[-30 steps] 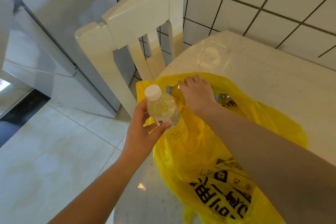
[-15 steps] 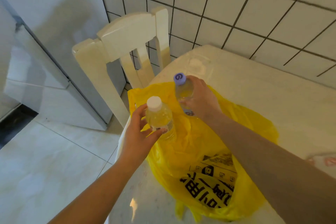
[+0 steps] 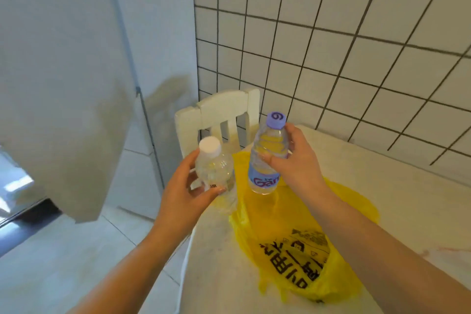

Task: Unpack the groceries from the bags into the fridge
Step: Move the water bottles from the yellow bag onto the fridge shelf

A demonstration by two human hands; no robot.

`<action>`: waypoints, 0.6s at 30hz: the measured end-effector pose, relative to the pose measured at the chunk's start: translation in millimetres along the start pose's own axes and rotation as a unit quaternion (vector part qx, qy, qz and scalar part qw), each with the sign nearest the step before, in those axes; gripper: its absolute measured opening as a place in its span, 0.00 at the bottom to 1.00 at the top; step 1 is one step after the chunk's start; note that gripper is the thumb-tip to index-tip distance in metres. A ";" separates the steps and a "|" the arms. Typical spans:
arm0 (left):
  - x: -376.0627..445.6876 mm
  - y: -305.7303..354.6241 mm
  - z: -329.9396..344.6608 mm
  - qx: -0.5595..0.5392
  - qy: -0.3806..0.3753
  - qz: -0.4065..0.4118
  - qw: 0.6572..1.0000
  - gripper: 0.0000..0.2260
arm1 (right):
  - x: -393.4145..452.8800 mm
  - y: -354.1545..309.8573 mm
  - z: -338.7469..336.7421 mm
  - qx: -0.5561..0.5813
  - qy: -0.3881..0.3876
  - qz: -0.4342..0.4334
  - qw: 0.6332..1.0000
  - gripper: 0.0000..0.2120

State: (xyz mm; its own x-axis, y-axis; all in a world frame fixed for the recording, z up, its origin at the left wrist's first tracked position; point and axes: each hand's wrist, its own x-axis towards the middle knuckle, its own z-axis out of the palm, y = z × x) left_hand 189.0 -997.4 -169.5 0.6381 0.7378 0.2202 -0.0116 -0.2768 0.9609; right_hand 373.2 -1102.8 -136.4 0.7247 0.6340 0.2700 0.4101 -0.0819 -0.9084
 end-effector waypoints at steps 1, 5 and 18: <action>-13.9 7.4 -10.0 0.004 0.013 0.007 1.000 0.31 | -10.4 -10.2 4.2 0.012 -0.010 -0.010 1.000 0.25; -72.8 27.2 -48.3 0.025 0.064 0.014 0.998 0.31 | -56.5 -43.9 25.3 0.053 -0.068 -0.036 0.996 0.27; -242.2 33.5 -200.5 0.069 0.232 -0.058 0.969 0.30 | -192.0 -107.2 177.1 0.067 -0.267 -0.056 0.960 0.30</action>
State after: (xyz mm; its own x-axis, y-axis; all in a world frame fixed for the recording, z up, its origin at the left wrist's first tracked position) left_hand -120.3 -1061.9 -157.0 0.2141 0.9571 0.1953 0.1623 -0.2320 0.9591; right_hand 92.1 -1079.5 -147.4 0.2781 0.9398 0.1984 0.3675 0.0868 -0.9260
